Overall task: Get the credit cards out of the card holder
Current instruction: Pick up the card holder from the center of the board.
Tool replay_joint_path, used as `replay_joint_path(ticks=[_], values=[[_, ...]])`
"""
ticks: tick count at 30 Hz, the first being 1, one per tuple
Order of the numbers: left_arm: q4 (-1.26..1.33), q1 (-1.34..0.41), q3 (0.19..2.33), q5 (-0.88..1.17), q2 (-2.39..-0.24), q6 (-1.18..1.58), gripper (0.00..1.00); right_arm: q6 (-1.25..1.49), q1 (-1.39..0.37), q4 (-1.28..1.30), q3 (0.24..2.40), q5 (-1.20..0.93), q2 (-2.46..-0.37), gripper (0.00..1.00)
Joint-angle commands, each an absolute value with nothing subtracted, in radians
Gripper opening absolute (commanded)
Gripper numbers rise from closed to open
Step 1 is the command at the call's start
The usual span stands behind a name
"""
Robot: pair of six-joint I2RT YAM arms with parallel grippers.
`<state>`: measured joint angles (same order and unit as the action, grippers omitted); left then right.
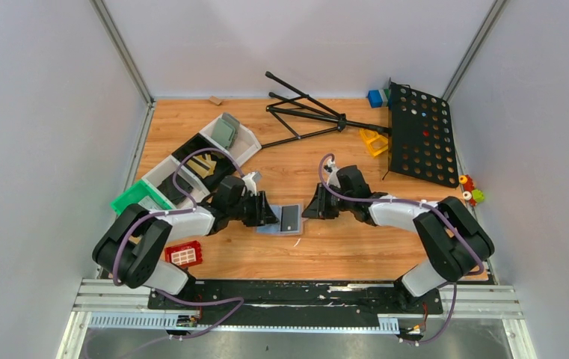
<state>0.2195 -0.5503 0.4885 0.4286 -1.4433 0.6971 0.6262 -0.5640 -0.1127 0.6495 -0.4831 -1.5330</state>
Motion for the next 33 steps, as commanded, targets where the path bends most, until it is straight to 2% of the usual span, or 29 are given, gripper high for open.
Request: replay_joint_path(ticks=[1, 8, 12, 17, 22, 28, 33], values=[[0.219, -0.555, 0.511, 0.406, -1.484, 0.682, 0.46, 0.724, -0.553, -0.254, 0.627, -0.556, -1.573, 0.21], [0.205, -0.555, 0.496, 0.387, -1.510, 0.674, 0.32, 0.753, -0.545, -0.233, 0.639, -0.546, -1.656, 0.30], [0.204, -0.555, 0.495, 0.388, -1.512, 0.671, 0.28, 0.717, -0.545, -0.140, 0.650, -0.469, -1.627, 0.35], [0.188, -0.555, 0.497, 0.379, -1.506, 0.655, 0.27, 0.686, -0.545, -0.047, 0.657, -0.402, -1.579, 0.48], [0.187, -0.555, 0.496, 0.370, -1.529, 0.643, 0.26, 0.709, -0.549, -0.048, 0.681, -0.448, -1.655, 0.50], [0.183, -0.555, 0.486, 0.354, -1.558, 0.634, 0.19, 0.781, -0.549, -0.170, 0.651, -0.516, -1.711, 0.50], [0.183, -0.555, 0.483, 0.357, -1.590, 0.626, 0.18, 0.863, -0.547, -0.316, 0.596, -0.569, -1.710, 0.50]])
